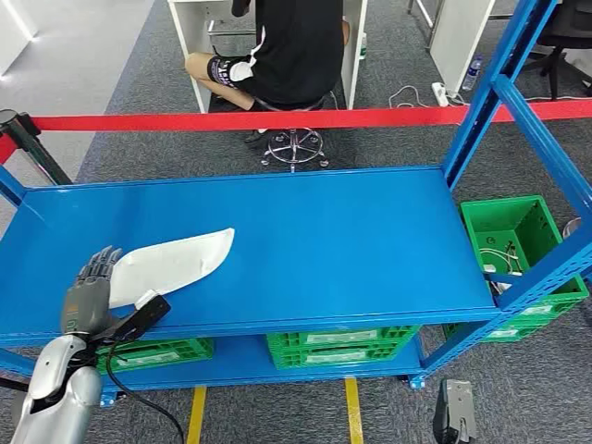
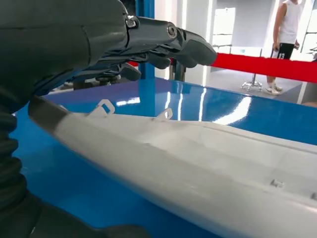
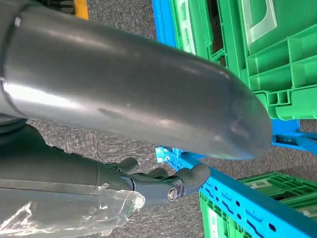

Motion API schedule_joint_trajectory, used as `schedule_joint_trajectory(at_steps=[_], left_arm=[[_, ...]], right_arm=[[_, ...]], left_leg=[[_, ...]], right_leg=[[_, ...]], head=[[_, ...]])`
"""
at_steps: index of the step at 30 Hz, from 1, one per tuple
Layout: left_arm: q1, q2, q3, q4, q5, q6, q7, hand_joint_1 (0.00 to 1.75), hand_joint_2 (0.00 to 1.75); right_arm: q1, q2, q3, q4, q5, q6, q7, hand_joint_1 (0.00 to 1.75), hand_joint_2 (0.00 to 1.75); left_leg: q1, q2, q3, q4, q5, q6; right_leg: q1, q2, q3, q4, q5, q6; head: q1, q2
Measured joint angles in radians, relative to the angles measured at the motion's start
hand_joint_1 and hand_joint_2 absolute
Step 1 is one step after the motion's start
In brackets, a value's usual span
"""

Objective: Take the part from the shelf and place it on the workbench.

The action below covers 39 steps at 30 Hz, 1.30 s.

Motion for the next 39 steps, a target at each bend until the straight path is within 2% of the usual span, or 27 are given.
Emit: schedule_joint_trajectory(at_steps=[8,12,13,39], left_arm=[[-0.050,0.001,0.000,0.071,0.014,0.003,-0.004,0.03,1.75],[-0.060,0.001,0.000,0.092,0.017,0.002,-0.004,1.70,1.75],[-0.061,0.001,0.000,0.096,0.017,0.002,-0.005,1.75,1.75],[-0.070,0.001,-0.011,0.130,0.012,0.005,-0.021,1.75,1.75]], right_arm=[[-0.002,0.000,0.013,0.002,0.004,0.000,0.002,0.00,0.00],[-0.002,0.000,0.017,0.003,0.005,0.000,0.002,0.00,0.00],[-0.002,0.000,0.018,0.003,0.005,-0.001,0.002,0.00,0.00],[-0.004,0.000,0.051,0.003,-0.014,-0.004,0.005,0.00,0.00]], left_leg=[[0.000,0.000,0.000,0.000,0.000,0.000],[0.000,0.000,0.000,0.000,0.001,0.000],[0.000,0.000,0.000,0.000,0.001,0.000],[0.000,0.000,-0.003,0.000,0.002,0.001]], right_leg=[[0.000,0.000,0.000,0.000,0.000,0.000],[0.000,0.000,0.000,0.000,0.001,0.001],[0.000,0.000,0.000,0.000,0.001,0.001],[0.000,0.000,-0.003,0.000,0.002,0.001]], head=[[0.000,0.000],[0.000,0.000],[0.000,0.000],[0.000,0.000]])
